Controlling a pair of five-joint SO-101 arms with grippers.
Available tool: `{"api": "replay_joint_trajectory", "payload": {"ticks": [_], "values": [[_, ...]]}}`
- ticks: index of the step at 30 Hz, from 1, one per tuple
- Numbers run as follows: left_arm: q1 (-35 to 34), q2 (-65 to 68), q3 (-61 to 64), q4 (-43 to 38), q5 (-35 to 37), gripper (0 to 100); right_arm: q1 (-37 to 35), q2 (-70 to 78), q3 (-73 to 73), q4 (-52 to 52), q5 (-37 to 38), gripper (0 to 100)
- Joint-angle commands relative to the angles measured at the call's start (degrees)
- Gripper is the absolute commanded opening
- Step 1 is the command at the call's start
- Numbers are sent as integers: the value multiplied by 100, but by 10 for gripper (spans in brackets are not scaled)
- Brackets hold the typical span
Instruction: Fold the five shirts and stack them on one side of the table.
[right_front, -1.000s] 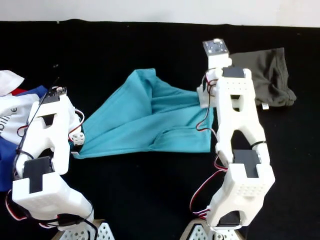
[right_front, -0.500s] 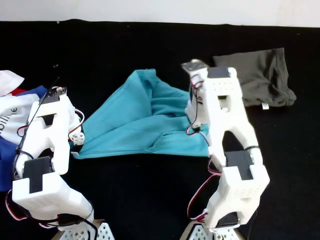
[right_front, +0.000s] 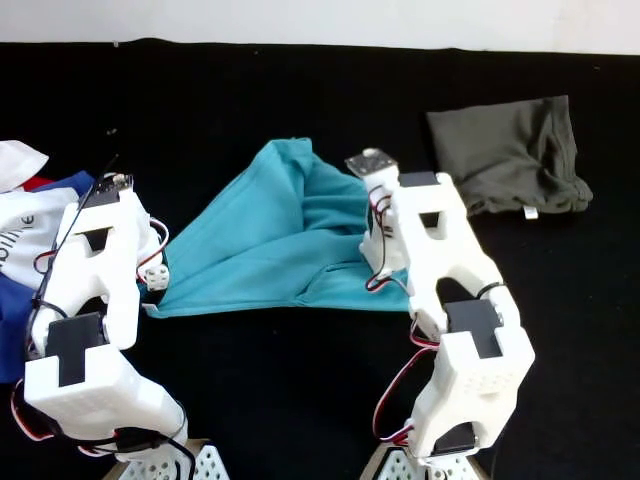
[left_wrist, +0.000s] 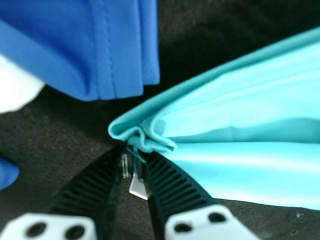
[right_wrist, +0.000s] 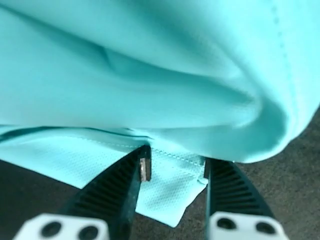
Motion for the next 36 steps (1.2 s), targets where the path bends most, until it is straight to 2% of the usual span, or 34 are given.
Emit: {"api": "replay_joint_trajectory", "payload": {"ticks": [1, 3, 10, 17, 21, 23, 27, 31, 36], "values": [[-31, 48, 84, -53, -62, 8, -40, -215, 13, 110, 35, 86], [-31, 48, 84, -53, -62, 8, -48, -426, 22, 224, 26, 0], [-31, 48, 84, -53, -62, 8, -75, -1719, 365, 505, -246, 5], [-31, 48, 84, -53, -62, 8, -444, -2879, 2220, 418, -193, 5], [-31, 48, 84, -53, -62, 8, -708, -3433, 3363, 101, 281, 9], [-31, 48, 84, -53, -62, 8, -787, -3688, 3714, 101, 352, 54], [-31, 48, 75, -62, -62, 8, -1059, -4330, 4048, 382, 431, 208], [-31, 48, 75, -62, -62, 8, -1420, -5147, 4040, 927, 633, 187], [-31, 48, 75, -70, -62, 8, -1473, -5956, 4057, 752, 607, 185]]}}
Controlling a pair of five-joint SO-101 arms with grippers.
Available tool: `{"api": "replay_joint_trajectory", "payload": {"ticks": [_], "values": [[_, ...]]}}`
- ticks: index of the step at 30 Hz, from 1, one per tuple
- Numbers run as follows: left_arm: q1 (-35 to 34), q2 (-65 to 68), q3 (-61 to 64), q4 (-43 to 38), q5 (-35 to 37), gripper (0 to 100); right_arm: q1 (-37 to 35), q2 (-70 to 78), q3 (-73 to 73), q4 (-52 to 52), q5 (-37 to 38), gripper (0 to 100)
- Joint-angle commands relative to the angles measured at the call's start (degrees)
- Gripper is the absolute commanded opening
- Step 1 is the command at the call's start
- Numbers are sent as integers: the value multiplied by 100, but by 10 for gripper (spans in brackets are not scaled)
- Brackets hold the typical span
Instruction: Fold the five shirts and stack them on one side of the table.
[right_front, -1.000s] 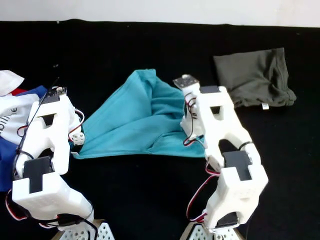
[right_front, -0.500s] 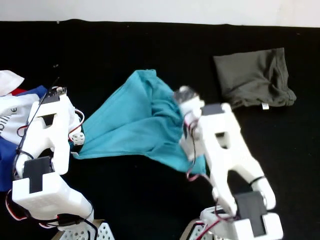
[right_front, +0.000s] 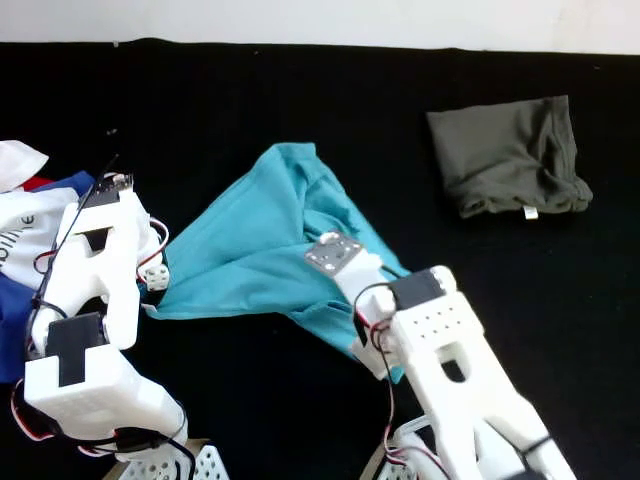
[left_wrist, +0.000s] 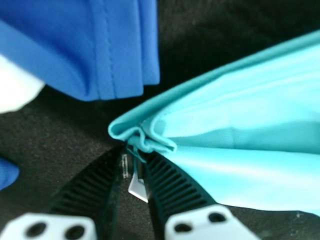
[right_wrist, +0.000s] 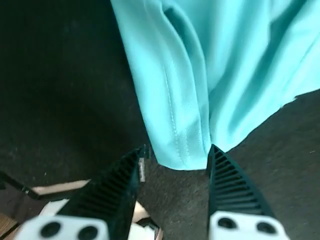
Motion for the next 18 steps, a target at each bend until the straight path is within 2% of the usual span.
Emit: {"api": "replay_joint_trajectory", "payload": {"ticks": [1, 6, 9, 11, 15, 18], "values": [[-31, 48, 75, -70, -62, 8, -66, -488, 57, -286, 35, 184], [-31, 48, 75, -70, -62, 8, -40, -136, 382, -1244, 35, 184], [-31, 48, 75, -62, -62, 8, 251, 338, 558, -1727, 35, 183], [-31, 48, 84, -62, -62, 8, 505, 681, 541, -1780, 53, 162], [-31, 48, 84, -62, -62, 8, 637, 1042, 532, -1508, 62, 19], [-31, 48, 75, -62, -62, 8, 629, 1033, 532, -1341, 62, 25]]}}
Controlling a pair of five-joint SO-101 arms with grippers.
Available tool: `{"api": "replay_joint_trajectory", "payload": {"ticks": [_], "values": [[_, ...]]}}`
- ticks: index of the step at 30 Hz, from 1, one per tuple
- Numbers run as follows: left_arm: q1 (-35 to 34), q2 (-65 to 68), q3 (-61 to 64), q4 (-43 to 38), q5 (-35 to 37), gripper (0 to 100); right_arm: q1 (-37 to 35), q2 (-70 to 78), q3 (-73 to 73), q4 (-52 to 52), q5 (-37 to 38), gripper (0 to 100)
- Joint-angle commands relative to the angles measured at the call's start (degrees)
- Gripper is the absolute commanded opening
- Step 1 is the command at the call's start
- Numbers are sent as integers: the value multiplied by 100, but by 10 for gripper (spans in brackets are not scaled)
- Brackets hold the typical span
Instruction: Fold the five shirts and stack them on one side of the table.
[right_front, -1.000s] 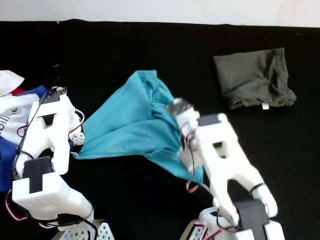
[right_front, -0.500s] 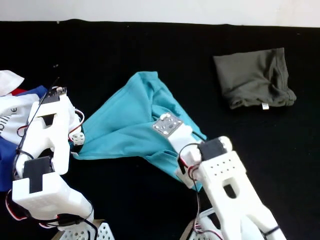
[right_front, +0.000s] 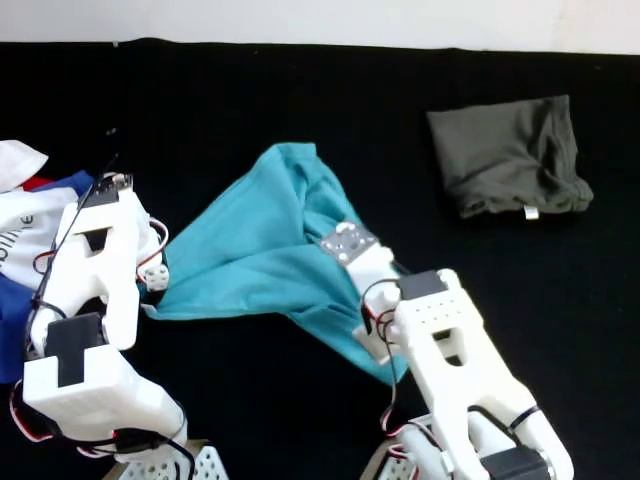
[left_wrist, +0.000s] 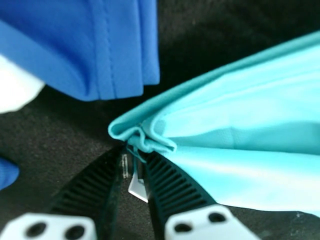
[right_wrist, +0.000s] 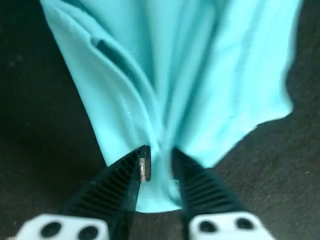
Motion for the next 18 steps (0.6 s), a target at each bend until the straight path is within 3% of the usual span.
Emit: {"api": "replay_joint_trajectory", "payload": {"ticks": [1, 12, 18], "values": [[-31, 48, 75, -62, -62, 8, 92, 40, 4, 242, 70, 26], [-31, 48, 75, -70, -62, 8, -778, 31, -110, 1059, 70, 26], [-31, 48, 75, -70, -62, 8, -787, -31, -1165, 1543, 35, 30]]}}
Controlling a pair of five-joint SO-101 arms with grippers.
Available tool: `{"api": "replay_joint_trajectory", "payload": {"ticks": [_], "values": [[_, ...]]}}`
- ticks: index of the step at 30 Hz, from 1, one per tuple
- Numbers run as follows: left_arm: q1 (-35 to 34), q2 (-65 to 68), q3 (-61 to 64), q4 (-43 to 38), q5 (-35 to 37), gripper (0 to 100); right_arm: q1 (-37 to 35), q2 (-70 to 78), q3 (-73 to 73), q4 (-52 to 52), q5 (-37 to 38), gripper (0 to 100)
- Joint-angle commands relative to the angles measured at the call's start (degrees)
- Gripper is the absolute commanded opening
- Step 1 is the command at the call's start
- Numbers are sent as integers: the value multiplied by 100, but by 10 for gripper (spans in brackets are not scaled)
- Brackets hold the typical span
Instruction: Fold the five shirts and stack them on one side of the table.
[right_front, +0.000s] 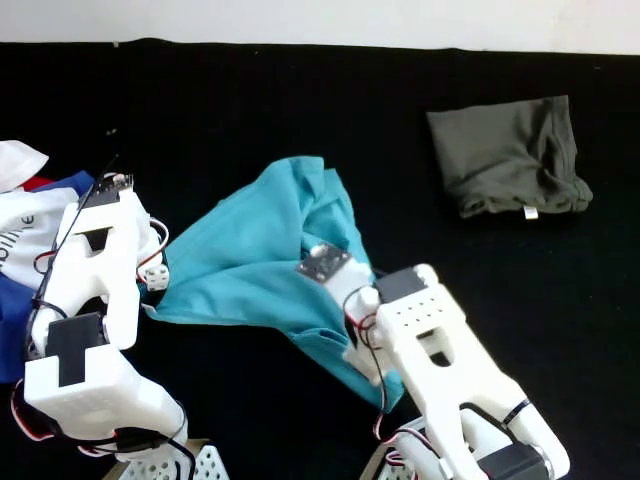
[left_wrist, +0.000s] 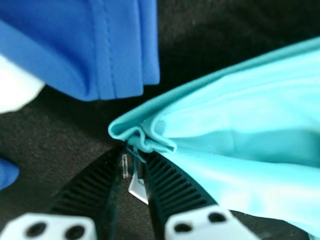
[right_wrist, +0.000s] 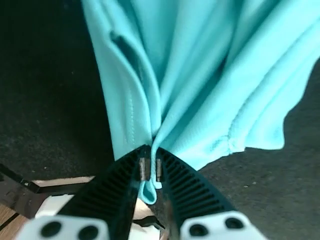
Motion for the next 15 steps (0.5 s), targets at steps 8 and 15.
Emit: {"api": "replay_joint_trajectory", "payload": {"ticks": [8, 15], "values": [[-31, 48, 75, -70, -62, 8, 242, -444, -1112, -57, -571, 212], [-31, 48, 84, -70, -62, 8, 884, 365, -180, -1534, -563, 245]]}}
